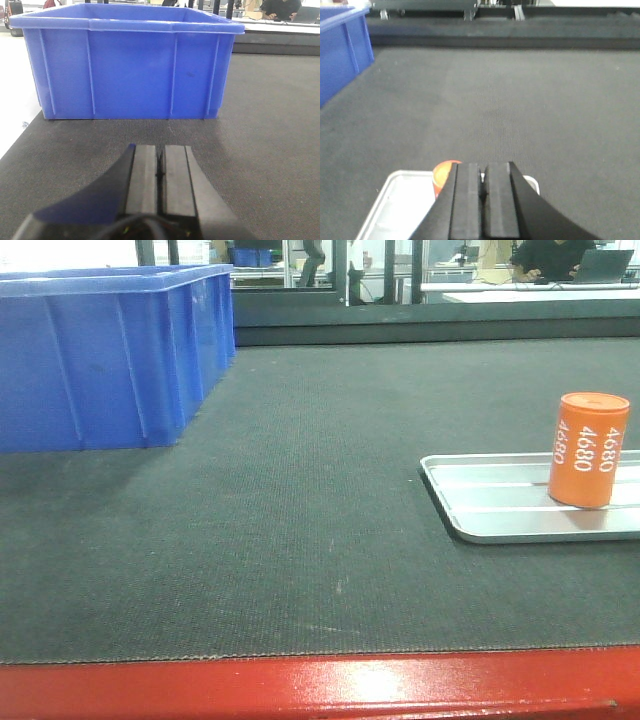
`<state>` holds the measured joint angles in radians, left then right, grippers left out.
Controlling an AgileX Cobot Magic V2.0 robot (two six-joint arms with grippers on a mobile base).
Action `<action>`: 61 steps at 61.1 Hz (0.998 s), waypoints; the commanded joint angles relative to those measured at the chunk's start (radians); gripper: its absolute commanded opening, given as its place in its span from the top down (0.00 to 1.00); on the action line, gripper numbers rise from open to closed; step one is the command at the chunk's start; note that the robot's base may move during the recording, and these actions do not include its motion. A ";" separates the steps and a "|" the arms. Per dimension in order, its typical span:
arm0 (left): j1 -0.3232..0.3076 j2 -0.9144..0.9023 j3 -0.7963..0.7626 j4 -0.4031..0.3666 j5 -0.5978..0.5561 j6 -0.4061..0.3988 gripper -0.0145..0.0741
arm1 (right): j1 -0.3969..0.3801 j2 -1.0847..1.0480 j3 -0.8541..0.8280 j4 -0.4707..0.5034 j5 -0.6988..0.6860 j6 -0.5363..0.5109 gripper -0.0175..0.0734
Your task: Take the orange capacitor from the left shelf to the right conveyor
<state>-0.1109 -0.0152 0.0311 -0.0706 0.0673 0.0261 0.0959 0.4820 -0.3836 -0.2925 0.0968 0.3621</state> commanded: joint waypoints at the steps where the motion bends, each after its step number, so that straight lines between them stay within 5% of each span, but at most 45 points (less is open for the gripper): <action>1: 0.000 -0.007 -0.004 -0.003 -0.091 -0.002 0.98 | 0.002 -0.011 -0.042 -0.005 -0.077 0.001 0.75; 36: 0.000 -0.007 -0.004 -0.003 -0.091 -0.002 0.98 | 0.002 -0.010 -0.040 -0.001 -0.065 0.001 0.75; 43: 0.000 -0.007 -0.004 -0.003 -0.091 -0.002 0.98 | 0.002 -0.023 -0.040 0.116 -0.047 -0.003 0.75; 61: 0.000 -0.007 -0.004 -0.003 -0.091 -0.002 0.98 | -0.011 -0.212 0.031 0.199 0.113 -0.186 0.75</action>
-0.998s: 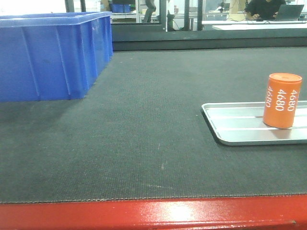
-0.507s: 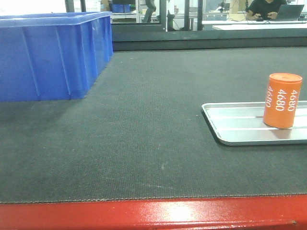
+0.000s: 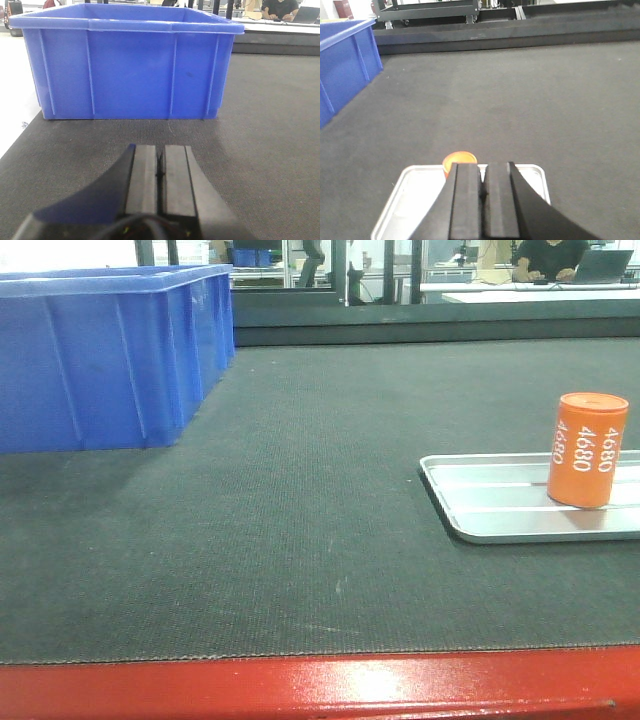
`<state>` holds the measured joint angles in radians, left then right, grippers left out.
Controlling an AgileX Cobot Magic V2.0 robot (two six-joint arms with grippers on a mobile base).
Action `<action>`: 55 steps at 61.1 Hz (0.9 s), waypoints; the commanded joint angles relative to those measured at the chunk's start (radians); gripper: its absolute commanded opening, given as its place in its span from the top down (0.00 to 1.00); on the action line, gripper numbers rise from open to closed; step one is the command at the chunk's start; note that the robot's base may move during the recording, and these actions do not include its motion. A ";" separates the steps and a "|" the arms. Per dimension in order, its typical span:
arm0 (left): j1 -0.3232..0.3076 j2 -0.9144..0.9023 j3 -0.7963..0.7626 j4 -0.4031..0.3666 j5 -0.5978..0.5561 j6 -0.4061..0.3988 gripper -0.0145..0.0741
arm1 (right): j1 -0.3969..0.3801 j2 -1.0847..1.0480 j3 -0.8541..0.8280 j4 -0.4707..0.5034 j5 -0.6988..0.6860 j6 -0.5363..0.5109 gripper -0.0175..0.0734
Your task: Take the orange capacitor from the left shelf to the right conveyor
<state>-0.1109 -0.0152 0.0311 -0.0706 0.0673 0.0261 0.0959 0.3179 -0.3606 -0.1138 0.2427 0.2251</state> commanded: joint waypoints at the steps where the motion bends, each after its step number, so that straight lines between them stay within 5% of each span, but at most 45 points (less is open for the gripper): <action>1: 0.000 -0.007 -0.004 -0.003 -0.091 -0.002 0.98 | -0.018 -0.060 0.018 0.028 -0.029 -0.055 0.75; 10: 0.000 -0.007 -0.004 -0.003 -0.091 -0.002 0.98 | -0.087 -0.173 0.162 0.133 -0.059 -0.141 0.75; 23: 0.000 -0.007 -0.004 -0.003 -0.091 -0.002 0.98 | -0.134 -0.281 0.391 0.139 -0.347 -0.176 0.75; 55: 0.000 -0.007 -0.004 -0.003 -0.091 -0.002 0.98 | -0.134 -0.343 0.384 0.127 -0.248 -0.178 0.75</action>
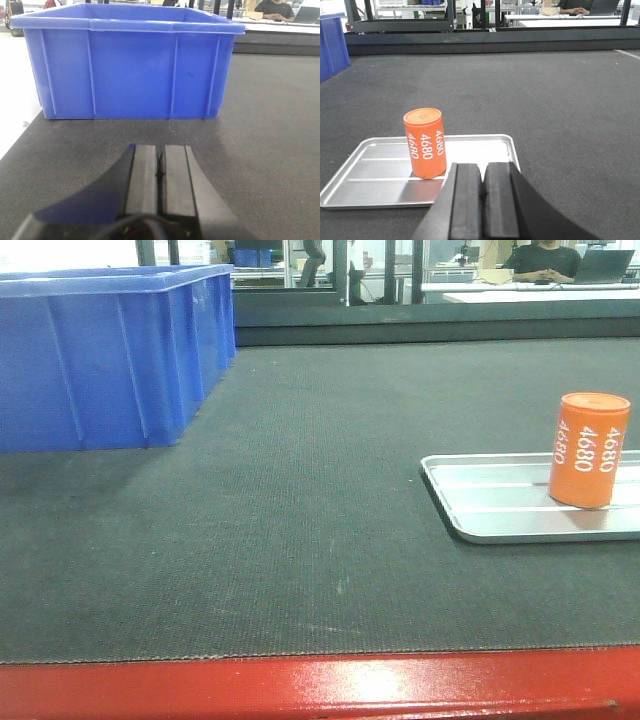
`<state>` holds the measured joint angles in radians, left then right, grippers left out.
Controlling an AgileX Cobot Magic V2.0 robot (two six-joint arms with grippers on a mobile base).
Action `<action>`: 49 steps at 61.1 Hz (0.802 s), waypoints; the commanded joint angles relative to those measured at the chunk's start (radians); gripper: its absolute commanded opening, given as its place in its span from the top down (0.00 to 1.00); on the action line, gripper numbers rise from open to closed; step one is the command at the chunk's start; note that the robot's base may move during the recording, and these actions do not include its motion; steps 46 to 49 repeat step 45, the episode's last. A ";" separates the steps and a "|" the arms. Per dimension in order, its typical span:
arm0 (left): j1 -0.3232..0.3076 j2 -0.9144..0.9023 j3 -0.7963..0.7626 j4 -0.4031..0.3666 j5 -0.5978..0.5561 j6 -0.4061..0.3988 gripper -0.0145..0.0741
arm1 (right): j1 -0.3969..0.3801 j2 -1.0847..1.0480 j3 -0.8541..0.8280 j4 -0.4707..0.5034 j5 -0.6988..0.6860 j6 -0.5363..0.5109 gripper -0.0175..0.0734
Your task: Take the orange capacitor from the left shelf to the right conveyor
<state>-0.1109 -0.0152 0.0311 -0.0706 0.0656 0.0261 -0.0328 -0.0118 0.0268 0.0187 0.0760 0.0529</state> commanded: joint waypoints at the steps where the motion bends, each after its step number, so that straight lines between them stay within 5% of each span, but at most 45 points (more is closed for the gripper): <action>1: 0.000 -0.007 -0.004 -0.003 -0.089 -0.002 0.98 | -0.005 -0.013 -0.003 -0.006 -0.081 -0.006 0.75; 49: 0.000 -0.007 -0.004 -0.003 -0.089 -0.002 0.98 | -0.005 -0.013 -0.003 -0.006 -0.081 -0.006 0.75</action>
